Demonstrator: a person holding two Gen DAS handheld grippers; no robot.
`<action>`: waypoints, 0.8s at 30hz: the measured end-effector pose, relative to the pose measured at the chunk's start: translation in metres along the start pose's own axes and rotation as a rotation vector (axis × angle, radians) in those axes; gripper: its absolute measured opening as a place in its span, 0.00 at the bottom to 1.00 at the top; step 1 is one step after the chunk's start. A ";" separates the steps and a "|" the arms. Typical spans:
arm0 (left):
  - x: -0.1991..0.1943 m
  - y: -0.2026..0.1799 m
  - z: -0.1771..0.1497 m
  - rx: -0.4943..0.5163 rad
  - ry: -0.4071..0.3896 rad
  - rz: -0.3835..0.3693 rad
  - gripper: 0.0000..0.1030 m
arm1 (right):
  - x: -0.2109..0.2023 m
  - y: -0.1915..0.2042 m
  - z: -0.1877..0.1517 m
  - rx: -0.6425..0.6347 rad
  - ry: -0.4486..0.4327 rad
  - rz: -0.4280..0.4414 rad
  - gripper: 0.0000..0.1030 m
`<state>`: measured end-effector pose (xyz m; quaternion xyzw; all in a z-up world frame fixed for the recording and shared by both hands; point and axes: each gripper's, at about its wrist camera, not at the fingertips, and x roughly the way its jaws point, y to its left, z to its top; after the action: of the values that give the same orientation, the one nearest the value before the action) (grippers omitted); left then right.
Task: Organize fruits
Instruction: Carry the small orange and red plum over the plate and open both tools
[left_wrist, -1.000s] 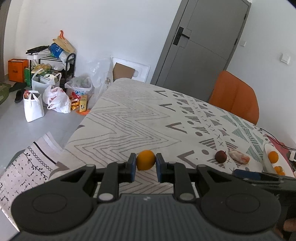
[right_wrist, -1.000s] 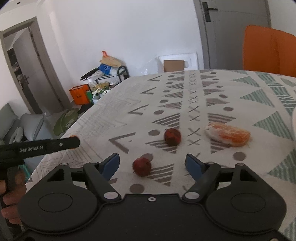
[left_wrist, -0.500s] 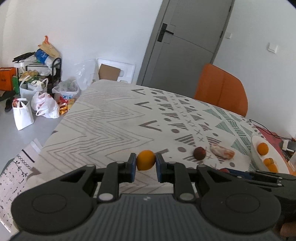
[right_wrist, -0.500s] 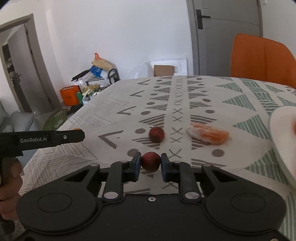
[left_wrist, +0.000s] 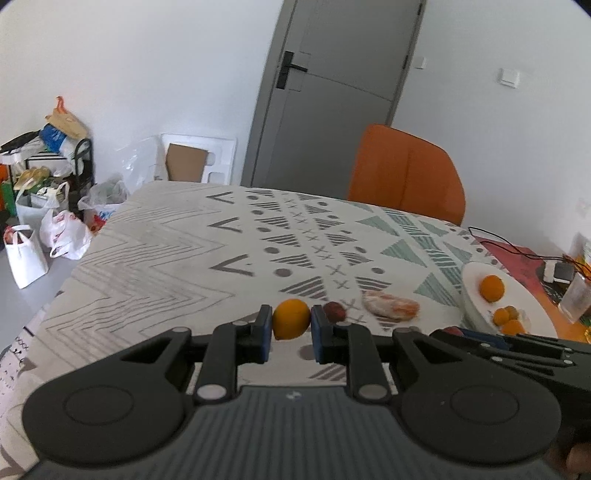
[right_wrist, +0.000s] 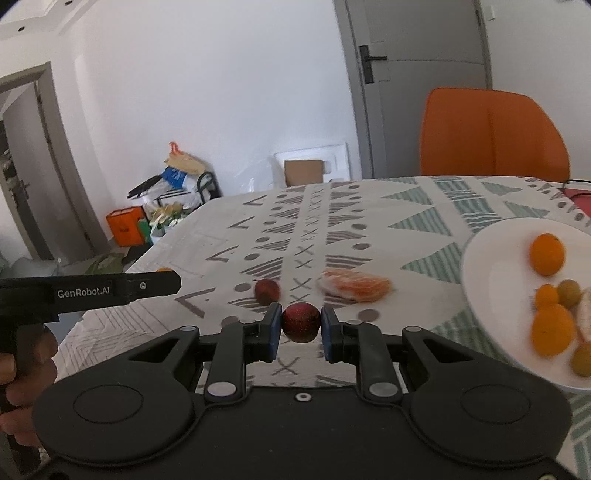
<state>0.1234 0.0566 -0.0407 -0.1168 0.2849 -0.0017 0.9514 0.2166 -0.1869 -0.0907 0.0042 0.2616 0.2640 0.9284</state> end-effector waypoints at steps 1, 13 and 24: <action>0.000 -0.004 0.000 0.005 0.000 -0.005 0.20 | -0.002 -0.002 0.000 0.004 -0.005 -0.004 0.20; 0.004 -0.051 0.003 0.074 -0.005 -0.061 0.20 | -0.030 -0.037 -0.003 0.056 -0.059 -0.050 0.20; 0.014 -0.095 0.006 0.148 -0.002 -0.118 0.20 | -0.052 -0.073 -0.007 0.110 -0.108 -0.089 0.20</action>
<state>0.1449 -0.0351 -0.0223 -0.0627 0.2756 -0.0785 0.9560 0.2109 -0.2765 -0.0825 0.0576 0.2251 0.2069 0.9504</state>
